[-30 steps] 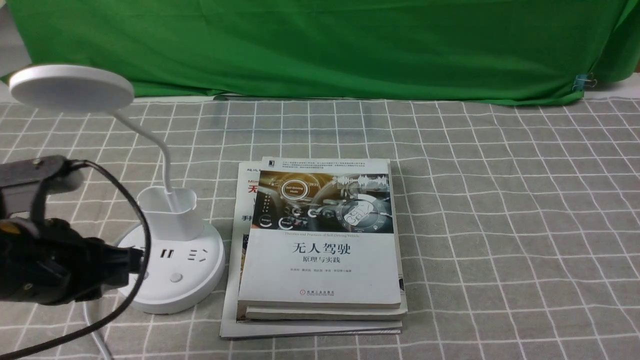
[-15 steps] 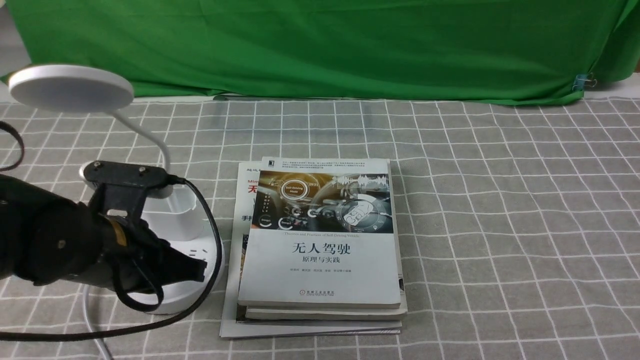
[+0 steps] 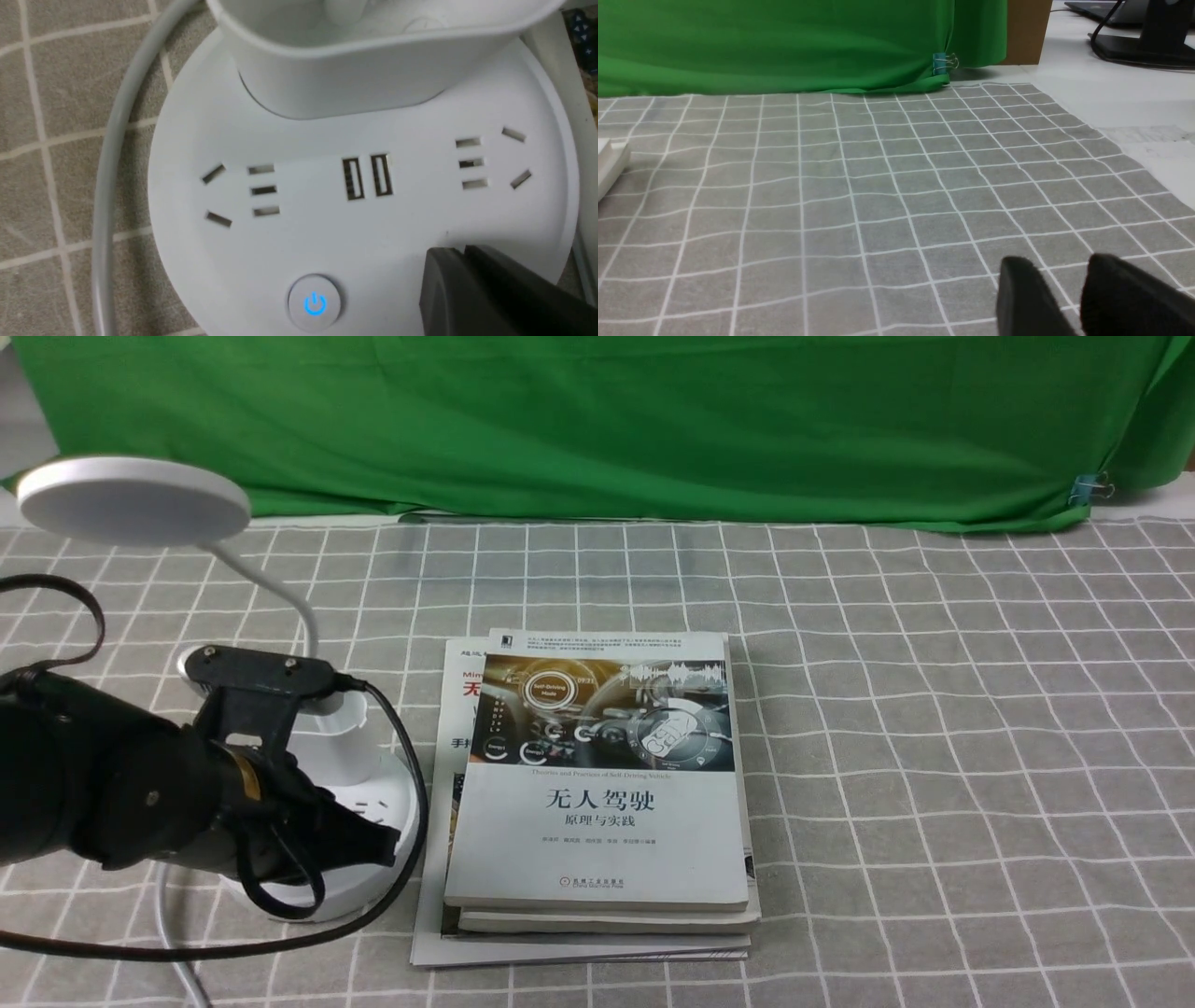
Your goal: Turn on the desk lamp on the grey coffee tablecloth with your hand.
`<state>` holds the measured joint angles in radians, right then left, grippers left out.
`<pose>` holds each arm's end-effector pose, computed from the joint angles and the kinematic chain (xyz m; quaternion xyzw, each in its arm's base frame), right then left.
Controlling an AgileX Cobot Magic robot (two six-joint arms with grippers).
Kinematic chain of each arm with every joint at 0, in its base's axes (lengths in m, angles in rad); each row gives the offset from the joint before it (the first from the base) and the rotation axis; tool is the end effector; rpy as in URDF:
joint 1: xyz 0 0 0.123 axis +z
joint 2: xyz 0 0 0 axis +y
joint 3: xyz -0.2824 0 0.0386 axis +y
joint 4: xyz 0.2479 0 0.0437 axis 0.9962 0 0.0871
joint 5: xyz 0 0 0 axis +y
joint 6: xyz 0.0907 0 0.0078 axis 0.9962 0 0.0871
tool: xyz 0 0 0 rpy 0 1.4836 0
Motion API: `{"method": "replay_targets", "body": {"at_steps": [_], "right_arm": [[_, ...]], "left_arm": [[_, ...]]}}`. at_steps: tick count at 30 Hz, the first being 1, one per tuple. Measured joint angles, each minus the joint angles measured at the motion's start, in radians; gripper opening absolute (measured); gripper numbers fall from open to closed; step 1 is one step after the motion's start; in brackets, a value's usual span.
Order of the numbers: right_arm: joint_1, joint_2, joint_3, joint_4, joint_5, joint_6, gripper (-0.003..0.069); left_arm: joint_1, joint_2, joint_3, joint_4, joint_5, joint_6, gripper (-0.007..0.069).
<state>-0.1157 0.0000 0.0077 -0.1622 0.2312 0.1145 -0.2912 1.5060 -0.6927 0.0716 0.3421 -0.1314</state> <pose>0.0550 -0.0098 0.1898 0.0394 0.7566 -0.0658 0.6493 0.2555 -0.0743 0.1774 0.1068 0.9625 -0.0325 0.2472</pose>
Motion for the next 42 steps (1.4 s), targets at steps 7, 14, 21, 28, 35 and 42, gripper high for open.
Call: {"method": "replay_targets", "body": {"at_steps": [7,14,21,28,35,42], "right_arm": [[0.000,0.000,0.000,0.000,0.000,0.000,0.0245],[0.000,0.000,0.000,0.000,0.000,0.000,0.0245],[0.000,0.000,0.000,0.000,0.000,0.000,0.0245],[0.000,0.000,0.000,0.000,0.000,0.000,0.0245],[0.000,0.000,0.000,0.000,0.000,0.000,0.0245],[0.000,0.000,0.000,0.000,0.000,0.000,0.0245]], "left_arm": [[-0.003,0.009,-0.008,-0.004,0.009,0.000,0.0020],[-0.005,0.031,-0.016,-0.004,0.015,0.000,0.0020],[-0.006,0.047,-0.023,-0.004,0.012,0.000,0.0020],[-0.006,0.047,-0.025,-0.004,0.018,0.001,0.0020],[-0.006,-0.024,-0.011,-0.004,0.086,0.002,0.0020],[-0.006,-0.262,0.021,-0.036,0.266,0.006,0.0020]]}}
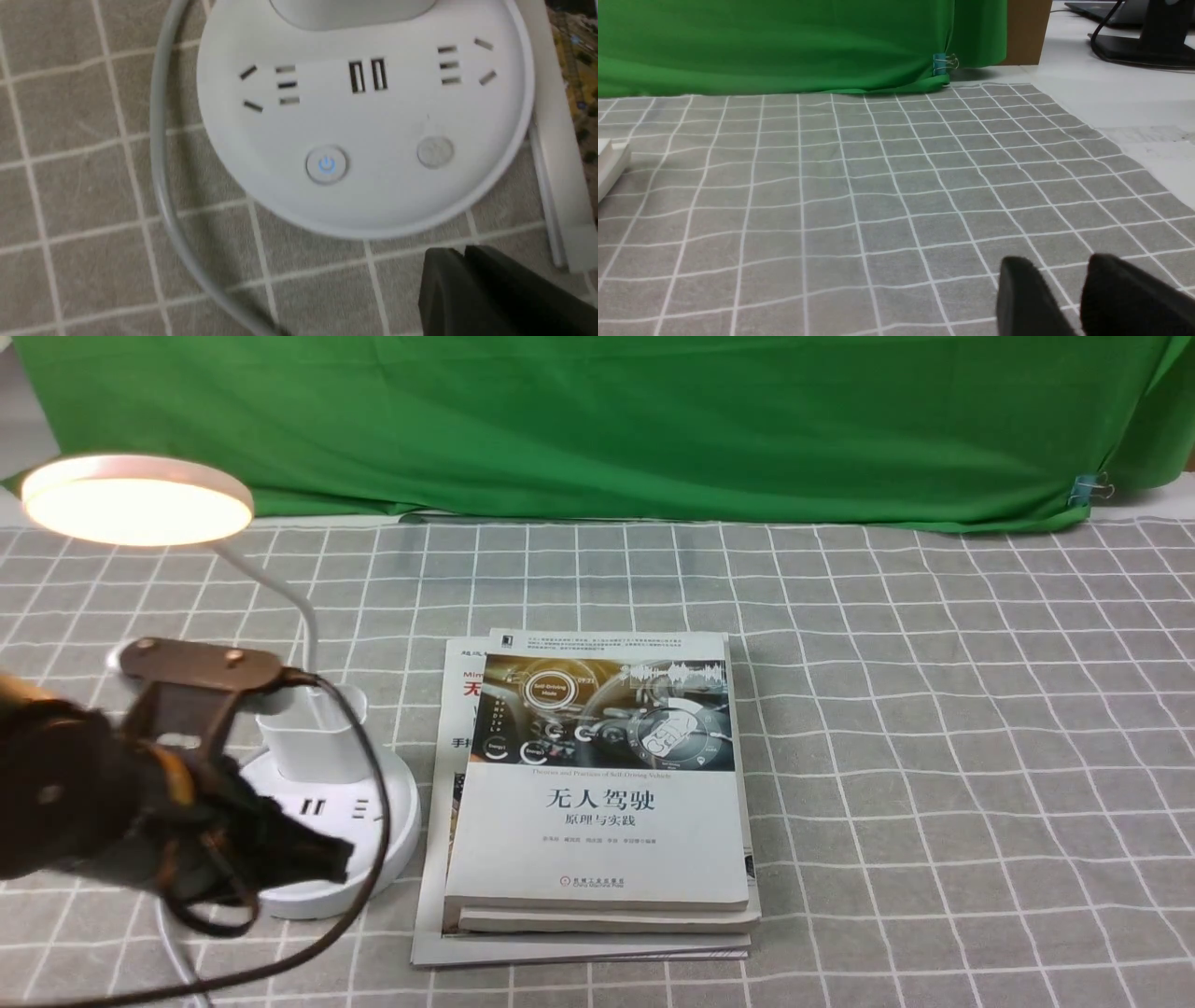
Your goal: Turn on the desk lamp on the grey coffee tablecloth with your hand.
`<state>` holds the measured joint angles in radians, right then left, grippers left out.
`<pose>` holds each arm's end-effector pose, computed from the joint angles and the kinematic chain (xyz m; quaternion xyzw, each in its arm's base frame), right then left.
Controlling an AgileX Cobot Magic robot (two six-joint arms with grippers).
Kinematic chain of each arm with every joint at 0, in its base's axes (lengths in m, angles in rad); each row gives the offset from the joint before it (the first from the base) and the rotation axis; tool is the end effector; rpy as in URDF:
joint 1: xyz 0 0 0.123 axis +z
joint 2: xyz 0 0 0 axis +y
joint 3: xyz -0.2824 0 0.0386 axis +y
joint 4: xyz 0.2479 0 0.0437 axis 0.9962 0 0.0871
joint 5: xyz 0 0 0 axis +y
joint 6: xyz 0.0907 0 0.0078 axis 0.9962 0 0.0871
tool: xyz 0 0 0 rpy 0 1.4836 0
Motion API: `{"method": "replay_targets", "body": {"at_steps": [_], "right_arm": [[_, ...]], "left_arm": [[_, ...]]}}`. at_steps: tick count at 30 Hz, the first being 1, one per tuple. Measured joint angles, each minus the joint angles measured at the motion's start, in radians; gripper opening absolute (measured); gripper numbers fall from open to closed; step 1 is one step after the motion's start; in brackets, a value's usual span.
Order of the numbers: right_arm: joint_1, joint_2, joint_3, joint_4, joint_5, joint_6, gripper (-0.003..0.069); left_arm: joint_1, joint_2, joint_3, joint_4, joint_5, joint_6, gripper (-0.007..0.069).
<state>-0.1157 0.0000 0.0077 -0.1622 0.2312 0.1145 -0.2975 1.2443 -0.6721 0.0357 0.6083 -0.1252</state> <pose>0.0550 -0.0098 0.1898 0.0394 0.7566 -0.0658 0.6493 0.2107 -0.0627 0.2245 0.0954 0.9669 -0.0365 0.2340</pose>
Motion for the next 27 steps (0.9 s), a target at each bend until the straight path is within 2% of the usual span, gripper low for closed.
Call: {"method": "replay_targets", "body": {"at_steps": [4,8,16,22,27], "right_arm": [[0.000,0.000,0.000,0.000,0.000,0.000,0.0245],[0.000,0.000,0.000,0.000,0.000,0.000,0.0245],[0.000,0.000,0.000,0.000,0.000,0.000,0.0245],[0.000,0.000,0.000,0.000,0.000,0.000,0.0245],[0.000,0.000,0.000,0.000,0.000,0.000,0.0245]], "left_arm": [[0.000,-0.160,0.068,-0.062,0.030,0.000,0.0020],[0.000,-0.433,0.183,-0.143,0.023,0.032,0.0020],[0.000,-0.870,0.233,-0.120,-0.075,0.047,0.0020],[0.000,-1.039,0.234,-0.106,-0.079,0.054,0.0020],[0.000,-1.068,0.234,-0.105,-0.079,0.068,0.0020]]}}
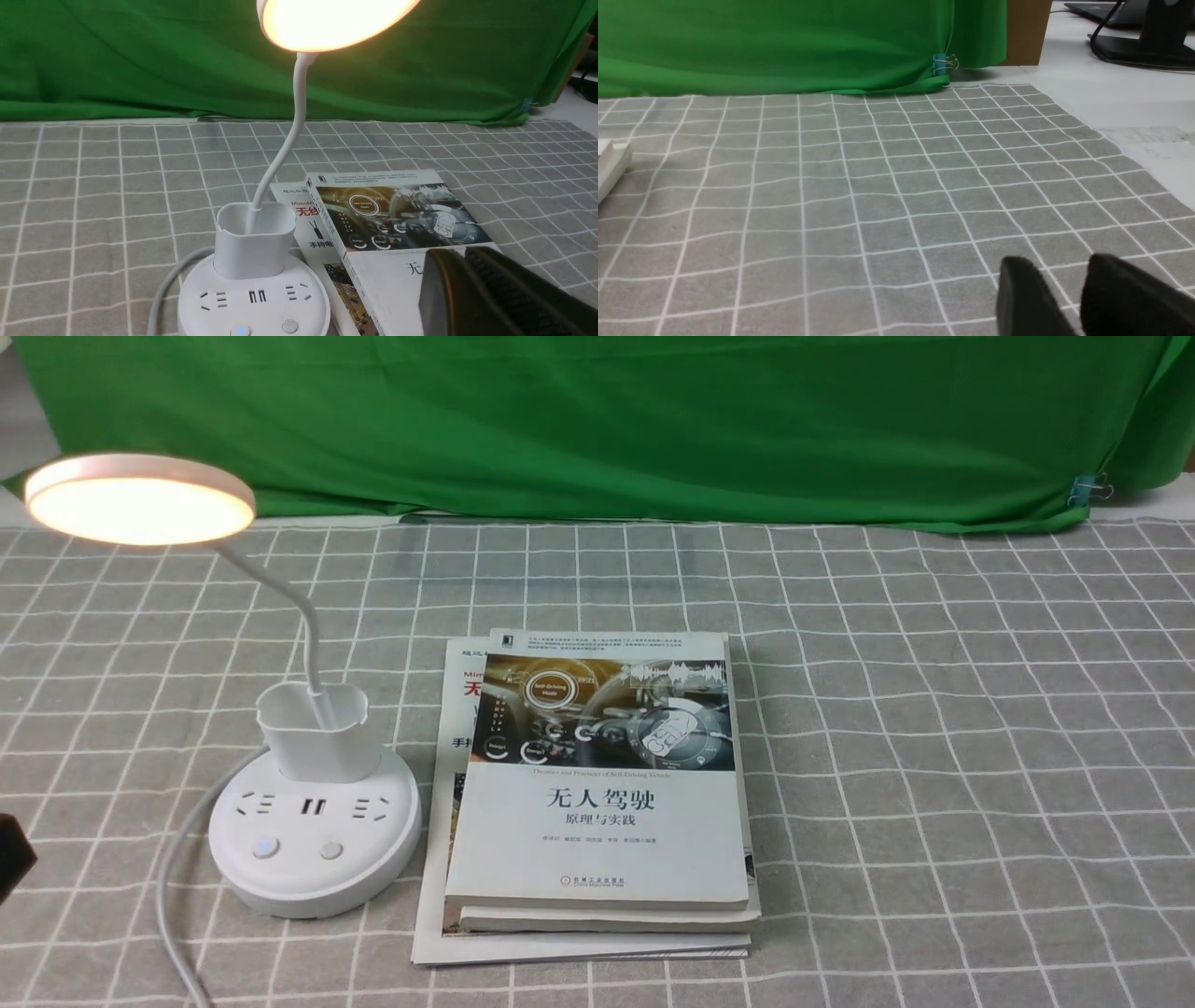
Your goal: Turn on the desk lamp on the grey coffee tablecloth with your hand.
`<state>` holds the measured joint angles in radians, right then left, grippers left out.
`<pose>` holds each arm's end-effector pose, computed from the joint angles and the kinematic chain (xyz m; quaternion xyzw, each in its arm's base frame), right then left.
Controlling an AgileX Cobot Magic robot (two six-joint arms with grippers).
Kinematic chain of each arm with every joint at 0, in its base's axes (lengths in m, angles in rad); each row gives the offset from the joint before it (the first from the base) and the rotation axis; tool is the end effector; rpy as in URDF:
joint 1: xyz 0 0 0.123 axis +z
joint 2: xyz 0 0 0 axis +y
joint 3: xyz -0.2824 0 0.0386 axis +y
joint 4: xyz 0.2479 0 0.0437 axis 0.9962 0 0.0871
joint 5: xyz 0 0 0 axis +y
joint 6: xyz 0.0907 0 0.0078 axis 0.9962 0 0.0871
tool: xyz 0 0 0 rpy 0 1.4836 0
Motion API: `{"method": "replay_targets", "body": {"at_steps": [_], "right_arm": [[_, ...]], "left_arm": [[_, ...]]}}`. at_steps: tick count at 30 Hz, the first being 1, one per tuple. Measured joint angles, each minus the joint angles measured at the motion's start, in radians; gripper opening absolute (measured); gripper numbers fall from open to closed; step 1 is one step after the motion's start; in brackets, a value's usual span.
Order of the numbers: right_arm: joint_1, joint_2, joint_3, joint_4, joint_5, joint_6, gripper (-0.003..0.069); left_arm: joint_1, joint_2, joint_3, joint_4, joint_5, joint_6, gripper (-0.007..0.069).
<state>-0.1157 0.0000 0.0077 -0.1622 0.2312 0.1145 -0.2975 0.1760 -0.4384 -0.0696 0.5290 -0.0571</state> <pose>0.0550 -0.0098 0.1898 0.0394 0.7566 -0.0658 0.6493 0.0433 -0.0166 0.3007 0.0803 0.7630 -0.1452 0.6247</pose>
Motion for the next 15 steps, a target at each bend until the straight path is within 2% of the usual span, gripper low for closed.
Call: {"method": "replay_targets", "body": {"at_steps": [7,11,15], "right_arm": [[0.000,0.000,0.000,0.000,0.000,0.000,0.0245],[0.000,0.000,0.000,0.000,0.000,0.000,0.0245],[0.000,0.000,0.000,0.000,0.000,0.000,0.0245]], "left_arm": [[0.000,-0.001,0.006,0.001,-0.012,0.016,0.0020],[0.010,-0.027,0.084,0.058,-0.141,0.057,0.0020],[0.077,-0.100,0.220,0.078,-0.233,0.076,0.0020]]}}
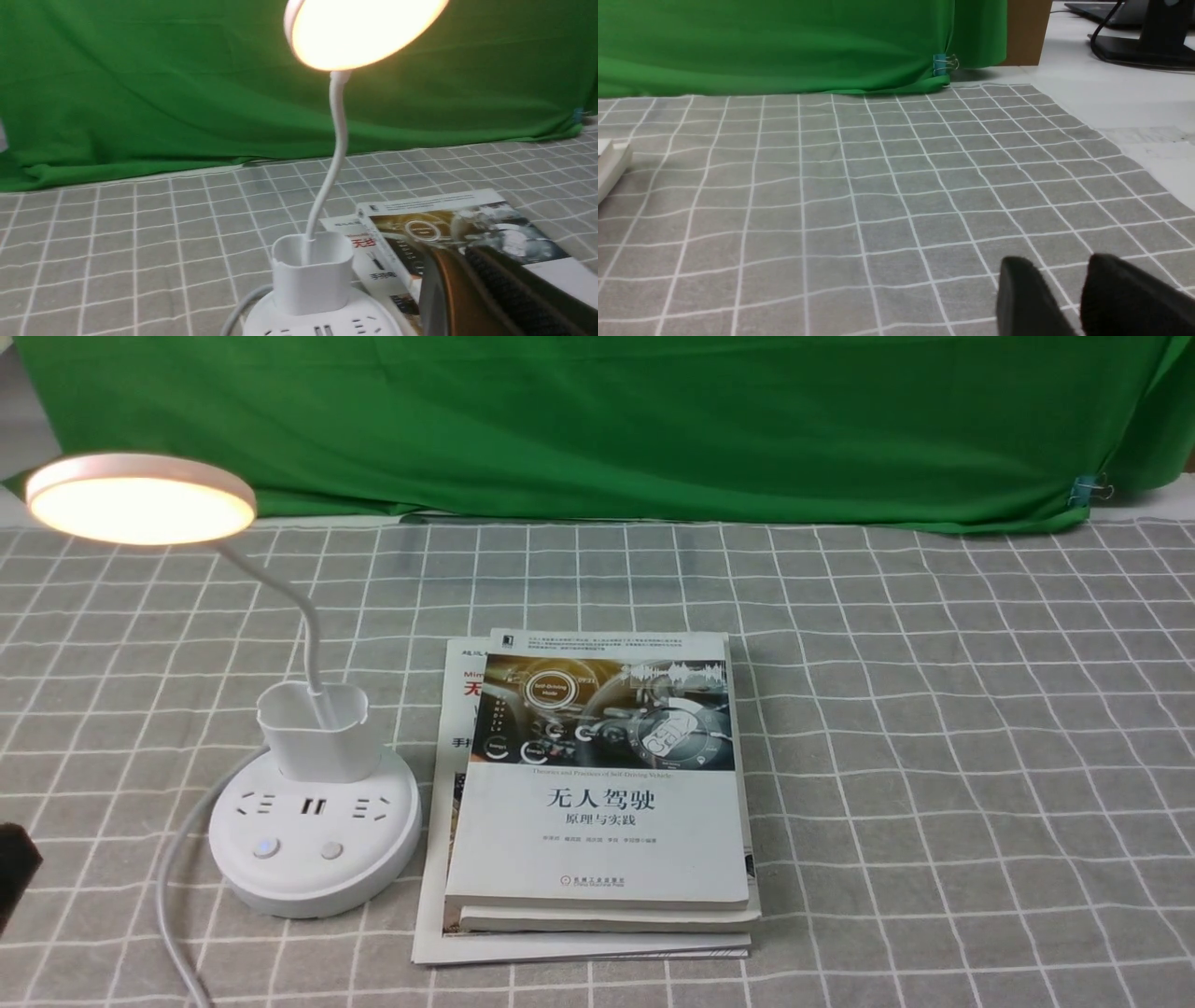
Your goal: Turn on the desk lamp on the grey coffee tablecloth with your hand.
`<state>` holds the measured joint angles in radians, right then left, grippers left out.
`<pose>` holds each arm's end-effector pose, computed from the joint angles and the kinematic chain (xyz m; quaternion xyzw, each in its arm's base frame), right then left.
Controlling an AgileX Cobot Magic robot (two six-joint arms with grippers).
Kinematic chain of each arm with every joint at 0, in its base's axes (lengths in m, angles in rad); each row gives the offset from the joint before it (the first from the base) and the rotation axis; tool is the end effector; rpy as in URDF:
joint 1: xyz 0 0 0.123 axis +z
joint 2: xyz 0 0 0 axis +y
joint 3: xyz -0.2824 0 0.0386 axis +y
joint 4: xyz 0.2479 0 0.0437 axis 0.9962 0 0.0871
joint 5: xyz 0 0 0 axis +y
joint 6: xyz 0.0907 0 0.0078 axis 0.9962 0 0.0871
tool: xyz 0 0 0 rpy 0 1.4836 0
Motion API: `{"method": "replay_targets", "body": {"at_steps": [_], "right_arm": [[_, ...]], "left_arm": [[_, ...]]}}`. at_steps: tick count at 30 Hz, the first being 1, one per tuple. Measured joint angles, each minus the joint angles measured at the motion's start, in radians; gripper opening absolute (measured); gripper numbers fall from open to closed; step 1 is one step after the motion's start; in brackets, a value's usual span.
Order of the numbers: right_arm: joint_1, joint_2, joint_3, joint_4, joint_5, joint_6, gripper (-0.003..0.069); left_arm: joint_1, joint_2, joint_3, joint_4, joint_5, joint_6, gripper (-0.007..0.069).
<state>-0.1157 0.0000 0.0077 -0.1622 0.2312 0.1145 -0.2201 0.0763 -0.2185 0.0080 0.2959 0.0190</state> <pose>0.0550 -0.0098 0.1898 0.0394 0.7566 -0.0658 0.6493 0.0502 -0.0110 0.2552 0.0891 0.7248 -0.0651 0.6801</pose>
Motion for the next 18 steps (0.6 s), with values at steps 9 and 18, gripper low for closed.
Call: {"method": "replay_targets", "body": {"at_steps": [9,18], "right_arm": [[0.000,0.000,0.000,0.000,0.000,0.000,0.0245],[0.000,0.000,0.000,0.000,0.001,0.000,0.0245]], "left_arm": [[0.149,-0.077,0.226,-0.008,-0.061,0.003,0.0020],[0.149,-0.079,0.226,-0.036,-0.106,0.003,0.0020]]}}
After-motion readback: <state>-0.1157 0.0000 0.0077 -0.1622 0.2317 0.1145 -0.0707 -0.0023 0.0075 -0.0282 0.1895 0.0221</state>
